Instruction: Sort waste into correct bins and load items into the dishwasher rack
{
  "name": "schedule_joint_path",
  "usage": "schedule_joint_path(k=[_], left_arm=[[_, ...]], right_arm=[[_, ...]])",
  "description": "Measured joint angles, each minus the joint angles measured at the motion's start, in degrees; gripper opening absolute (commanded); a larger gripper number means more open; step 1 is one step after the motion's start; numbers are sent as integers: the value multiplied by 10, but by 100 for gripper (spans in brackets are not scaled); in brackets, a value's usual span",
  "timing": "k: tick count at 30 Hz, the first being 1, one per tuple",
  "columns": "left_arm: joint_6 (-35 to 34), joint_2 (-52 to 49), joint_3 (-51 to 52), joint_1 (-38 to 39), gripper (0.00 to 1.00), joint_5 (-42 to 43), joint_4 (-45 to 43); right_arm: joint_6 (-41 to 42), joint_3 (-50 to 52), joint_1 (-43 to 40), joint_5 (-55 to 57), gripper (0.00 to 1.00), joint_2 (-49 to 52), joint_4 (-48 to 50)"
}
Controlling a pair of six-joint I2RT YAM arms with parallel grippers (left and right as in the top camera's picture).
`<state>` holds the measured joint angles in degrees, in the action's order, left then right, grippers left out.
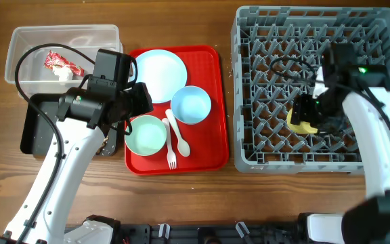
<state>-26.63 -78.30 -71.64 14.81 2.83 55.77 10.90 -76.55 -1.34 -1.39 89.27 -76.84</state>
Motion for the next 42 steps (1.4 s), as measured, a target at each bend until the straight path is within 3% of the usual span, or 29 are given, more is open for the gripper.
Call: schedule_joint_path(k=[3,4,6,7,10,13,16,21,24,28,32,35,42], left_arm=[[0,0,0,0,51,0,0],[0,0,0,0,51,0,0],[0,0,0,0,51,0,0],[0,0,0,0,51,0,0],[0,0,0,0,51,0,0],[1,0,0,0,61,0,0],[3,0,0,0,61,0,9],[-4,0,0,-3,59,-26,52],[-12,2,0,-55,63,-31,84],[-20,45,0,-163,72,-37,113],[-20,55,0,-182,73,-38,120],[-20,55,0,-182,73,-39,120],[-20,55,0,-182,74,-39,120]], right_arm=[[0,0,0,0,52,66,10],[0,0,0,0,58,82,14],[0,0,0,0,82,107,20],[0,0,0,0,100,111,23],[2,0,-5,18,100,111,23],[0,0,-6,17,100,111,23],[0,0,-6,7,100,89,30],[-64,-35,17,-159,100,-127,157],[-75,-35,107,-196,100,-132,219],[-65,-35,241,-177,100,-75,275],[-3,-35,325,-93,94,36,306],[53,-35,341,-69,87,134,329],[153,-35,344,-58,52,249,341]])
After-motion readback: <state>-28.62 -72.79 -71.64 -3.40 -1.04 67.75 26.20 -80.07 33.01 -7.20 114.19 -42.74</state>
